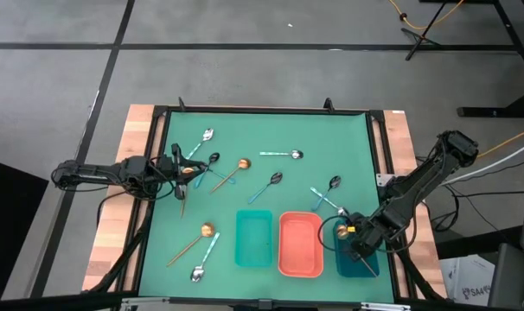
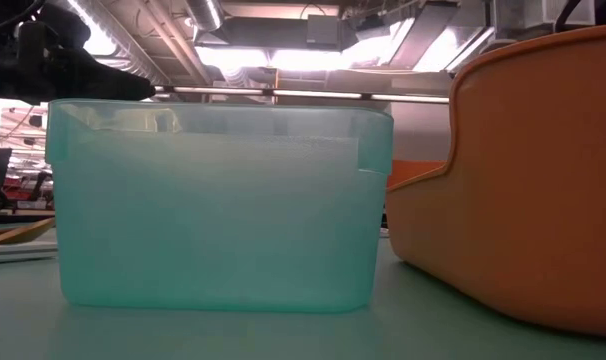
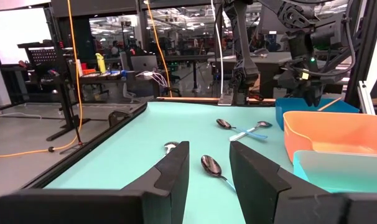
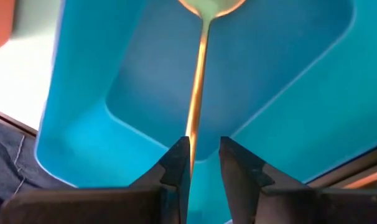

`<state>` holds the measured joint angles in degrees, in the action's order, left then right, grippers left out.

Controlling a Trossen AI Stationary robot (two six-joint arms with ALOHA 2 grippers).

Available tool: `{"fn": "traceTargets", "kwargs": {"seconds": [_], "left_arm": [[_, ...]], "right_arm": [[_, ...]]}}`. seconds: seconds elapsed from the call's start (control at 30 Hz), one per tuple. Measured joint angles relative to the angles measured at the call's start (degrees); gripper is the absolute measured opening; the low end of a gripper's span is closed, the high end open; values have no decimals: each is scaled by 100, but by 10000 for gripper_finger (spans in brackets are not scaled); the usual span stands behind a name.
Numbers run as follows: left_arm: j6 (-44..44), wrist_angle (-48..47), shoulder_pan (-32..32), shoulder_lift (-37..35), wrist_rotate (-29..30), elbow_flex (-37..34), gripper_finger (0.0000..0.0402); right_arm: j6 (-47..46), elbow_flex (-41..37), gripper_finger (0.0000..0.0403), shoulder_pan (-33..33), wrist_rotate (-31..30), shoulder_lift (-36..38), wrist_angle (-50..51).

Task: Sort silverware by color (type)
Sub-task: Put the blue spoon into the orange bin

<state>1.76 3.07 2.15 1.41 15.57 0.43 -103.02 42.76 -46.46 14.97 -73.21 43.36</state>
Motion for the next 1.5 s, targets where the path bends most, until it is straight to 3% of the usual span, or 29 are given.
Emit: {"fn": "traceTargets", "kwargs": {"seconds": [0.43, 1.07, 1.5], "left_arm": [[-2, -1, 1, 0, 0, 1, 110], [-2, 0, 1, 1, 0, 2, 110], [-2, 0, 1, 0, 0, 0, 110]], "right_arm": [[4, 207, 76, 0, 44, 542, 52], [1259, 560, 76, 88, -901, 717, 487], [3312, 560, 76, 1180, -885, 717, 520]]}}
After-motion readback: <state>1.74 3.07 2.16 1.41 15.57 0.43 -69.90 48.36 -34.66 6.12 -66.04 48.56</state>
